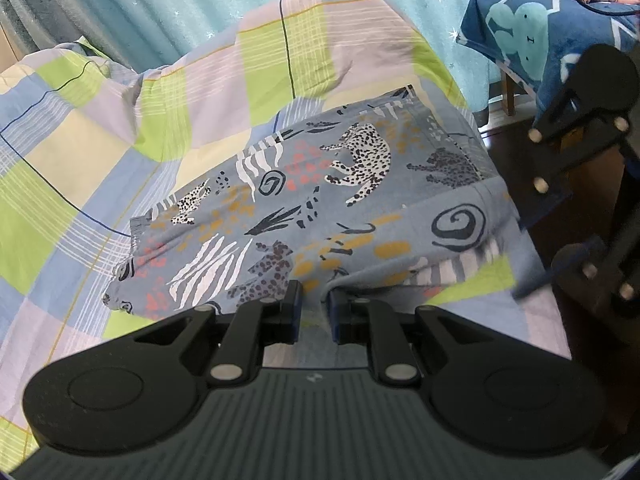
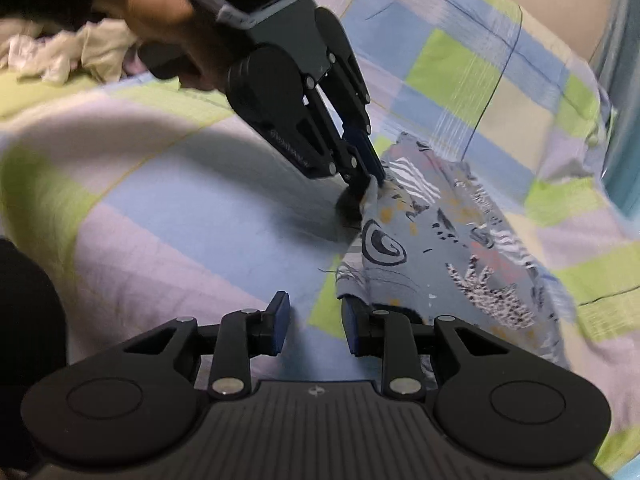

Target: Fold clothes

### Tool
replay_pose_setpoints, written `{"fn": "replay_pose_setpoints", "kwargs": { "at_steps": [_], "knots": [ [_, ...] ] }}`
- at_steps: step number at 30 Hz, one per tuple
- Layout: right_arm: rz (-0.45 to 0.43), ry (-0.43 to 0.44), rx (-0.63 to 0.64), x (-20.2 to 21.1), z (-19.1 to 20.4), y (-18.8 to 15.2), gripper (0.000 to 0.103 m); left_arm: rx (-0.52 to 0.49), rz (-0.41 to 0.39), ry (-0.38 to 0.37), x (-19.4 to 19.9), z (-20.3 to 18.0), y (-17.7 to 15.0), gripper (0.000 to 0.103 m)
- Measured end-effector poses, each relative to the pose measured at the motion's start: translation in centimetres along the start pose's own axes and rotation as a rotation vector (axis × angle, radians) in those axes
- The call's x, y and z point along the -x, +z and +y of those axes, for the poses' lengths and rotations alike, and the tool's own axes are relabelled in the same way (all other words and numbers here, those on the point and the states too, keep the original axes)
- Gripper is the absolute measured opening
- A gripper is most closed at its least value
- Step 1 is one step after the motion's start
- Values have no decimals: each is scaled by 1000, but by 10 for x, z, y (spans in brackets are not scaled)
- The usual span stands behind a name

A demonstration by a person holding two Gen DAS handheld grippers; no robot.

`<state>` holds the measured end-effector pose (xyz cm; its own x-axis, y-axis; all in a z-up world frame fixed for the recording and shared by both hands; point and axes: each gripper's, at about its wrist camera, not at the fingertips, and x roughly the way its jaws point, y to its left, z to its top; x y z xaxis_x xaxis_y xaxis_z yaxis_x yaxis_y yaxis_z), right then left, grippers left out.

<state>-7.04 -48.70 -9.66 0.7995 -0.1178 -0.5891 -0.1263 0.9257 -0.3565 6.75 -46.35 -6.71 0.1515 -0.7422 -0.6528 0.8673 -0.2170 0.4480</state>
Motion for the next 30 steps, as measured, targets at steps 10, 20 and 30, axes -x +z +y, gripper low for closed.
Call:
{"fn": "replay_pose_setpoints", "kwargs": {
  "at_steps": [10, 20, 30],
  "knots": [
    [-25, 47, -84, 0, -9, 5, 29, -117, 2, 20, 8, -10, 1, 13],
    [46, 25, -282, 12, -28, -7, 29, -192, 5, 26, 11, -17, 4, 13],
    [14, 40, -259, 11, -20, -1, 29, -189, 0, 18, 10, -17, 11, 14]
  ]
}}
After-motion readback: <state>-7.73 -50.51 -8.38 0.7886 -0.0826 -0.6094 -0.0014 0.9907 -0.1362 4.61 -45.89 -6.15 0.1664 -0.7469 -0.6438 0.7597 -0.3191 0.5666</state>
